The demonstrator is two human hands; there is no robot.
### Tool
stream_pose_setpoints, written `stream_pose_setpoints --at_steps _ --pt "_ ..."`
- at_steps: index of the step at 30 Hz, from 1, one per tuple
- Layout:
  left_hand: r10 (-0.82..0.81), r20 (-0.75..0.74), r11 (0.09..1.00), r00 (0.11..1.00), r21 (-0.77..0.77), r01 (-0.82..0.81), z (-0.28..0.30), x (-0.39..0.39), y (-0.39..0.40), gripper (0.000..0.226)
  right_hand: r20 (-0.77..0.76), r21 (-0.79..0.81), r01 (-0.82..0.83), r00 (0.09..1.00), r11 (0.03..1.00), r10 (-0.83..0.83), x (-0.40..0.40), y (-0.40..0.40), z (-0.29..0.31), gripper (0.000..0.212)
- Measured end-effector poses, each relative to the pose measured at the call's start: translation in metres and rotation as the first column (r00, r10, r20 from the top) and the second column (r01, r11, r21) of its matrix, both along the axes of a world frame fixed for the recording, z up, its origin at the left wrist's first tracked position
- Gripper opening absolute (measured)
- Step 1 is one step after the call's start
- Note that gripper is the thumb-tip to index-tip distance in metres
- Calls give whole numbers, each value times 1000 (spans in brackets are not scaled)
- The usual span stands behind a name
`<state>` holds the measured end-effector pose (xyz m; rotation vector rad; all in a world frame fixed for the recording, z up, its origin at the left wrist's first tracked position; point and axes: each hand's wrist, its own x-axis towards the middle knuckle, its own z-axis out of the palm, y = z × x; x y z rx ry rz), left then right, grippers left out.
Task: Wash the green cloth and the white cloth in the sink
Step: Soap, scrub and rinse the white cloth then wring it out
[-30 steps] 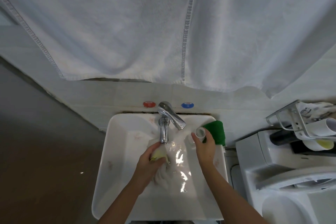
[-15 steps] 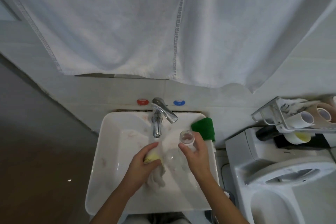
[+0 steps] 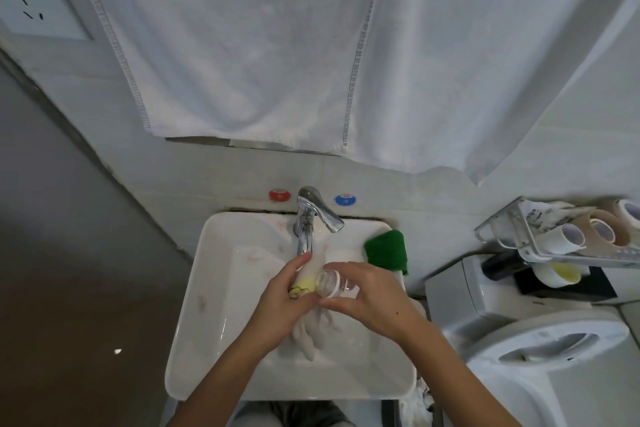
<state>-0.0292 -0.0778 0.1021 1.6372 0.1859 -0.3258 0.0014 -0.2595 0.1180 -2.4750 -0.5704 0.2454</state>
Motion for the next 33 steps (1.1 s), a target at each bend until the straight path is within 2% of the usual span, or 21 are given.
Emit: stream_pose_setpoints --at_steps 3,14,33 --pt "-19 -9 1000 1000 1 19 -2 -3 1 56 33 -57 -21 999 998 23 -1 4 7 60" --pt "-63 -57 998 996 18 64 -9 -13 10 57 3 -308 -124 991 943 131 -2 20 19 61" --pt "-13 -76 1000 997 -13 12 -11 -9 11 56 -8 -405 -179 981 897 192 10 30 24 66"
